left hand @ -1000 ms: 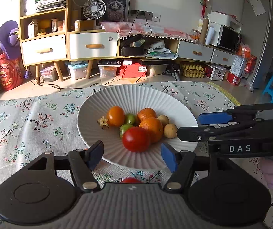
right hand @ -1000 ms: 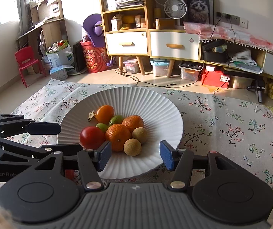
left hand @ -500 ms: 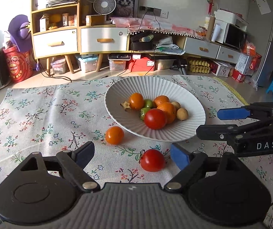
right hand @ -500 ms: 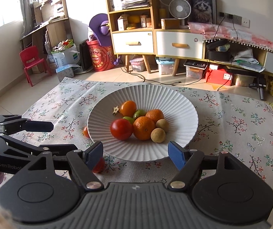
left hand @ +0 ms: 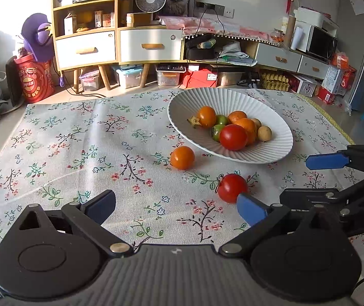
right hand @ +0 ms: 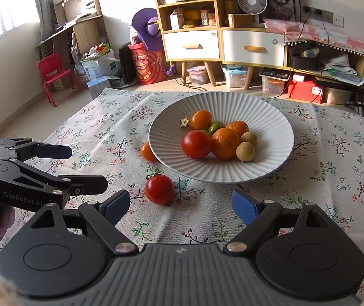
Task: Organize fruits
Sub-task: 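Withdraw both open tools from the bowl toward the last two tomatoes, then grasp a small orange tomato with the left tool while the right tool grasps a red tomato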
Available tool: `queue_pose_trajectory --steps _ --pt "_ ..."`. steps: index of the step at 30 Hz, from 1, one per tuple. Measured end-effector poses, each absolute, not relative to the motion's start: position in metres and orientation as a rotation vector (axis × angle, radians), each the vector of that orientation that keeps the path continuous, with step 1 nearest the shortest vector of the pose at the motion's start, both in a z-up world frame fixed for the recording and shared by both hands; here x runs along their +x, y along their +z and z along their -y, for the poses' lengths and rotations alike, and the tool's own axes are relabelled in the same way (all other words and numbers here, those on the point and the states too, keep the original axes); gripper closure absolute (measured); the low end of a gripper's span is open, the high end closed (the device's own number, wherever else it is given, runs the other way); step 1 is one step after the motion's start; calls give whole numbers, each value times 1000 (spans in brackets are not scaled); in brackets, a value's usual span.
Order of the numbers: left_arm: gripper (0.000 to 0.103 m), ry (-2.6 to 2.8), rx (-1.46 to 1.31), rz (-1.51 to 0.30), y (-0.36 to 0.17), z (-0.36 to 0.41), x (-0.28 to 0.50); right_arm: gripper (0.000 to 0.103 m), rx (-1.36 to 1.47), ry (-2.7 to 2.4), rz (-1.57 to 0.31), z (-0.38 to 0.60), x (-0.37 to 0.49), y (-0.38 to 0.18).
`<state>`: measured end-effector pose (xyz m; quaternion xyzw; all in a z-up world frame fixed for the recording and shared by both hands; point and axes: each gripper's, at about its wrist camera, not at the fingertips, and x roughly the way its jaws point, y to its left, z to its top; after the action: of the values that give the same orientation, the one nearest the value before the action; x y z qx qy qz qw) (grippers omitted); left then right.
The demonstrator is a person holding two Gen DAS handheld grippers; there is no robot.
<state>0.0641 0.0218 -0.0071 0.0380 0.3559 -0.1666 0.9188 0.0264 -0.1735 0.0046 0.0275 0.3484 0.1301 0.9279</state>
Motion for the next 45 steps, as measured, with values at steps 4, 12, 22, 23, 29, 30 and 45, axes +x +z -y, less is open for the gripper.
queue_pose_trajectory --steps 4,12,22,23,29,30,45 --pt "4 -318 80 -734 -11 -29 65 11 53 277 -714 170 26 0" --pt "4 -300 104 -726 -26 -33 73 8 61 263 -688 168 25 -11" --pt "4 -306 110 -675 -47 -24 92 13 48 277 -704 161 33 -26" --pt "4 -308 112 -667 -47 -22 95 13 47 281 -704 161 33 -27" --pt "13 -352 130 -618 -46 -6 107 14 44 285 -708 163 35 -32" --pt "19 -360 146 -613 -47 -2 109 14 38 285 -705 162 35 -33" --pt "81 -382 161 -620 -47 0 115 24 -18 284 -669 154 39 -33"
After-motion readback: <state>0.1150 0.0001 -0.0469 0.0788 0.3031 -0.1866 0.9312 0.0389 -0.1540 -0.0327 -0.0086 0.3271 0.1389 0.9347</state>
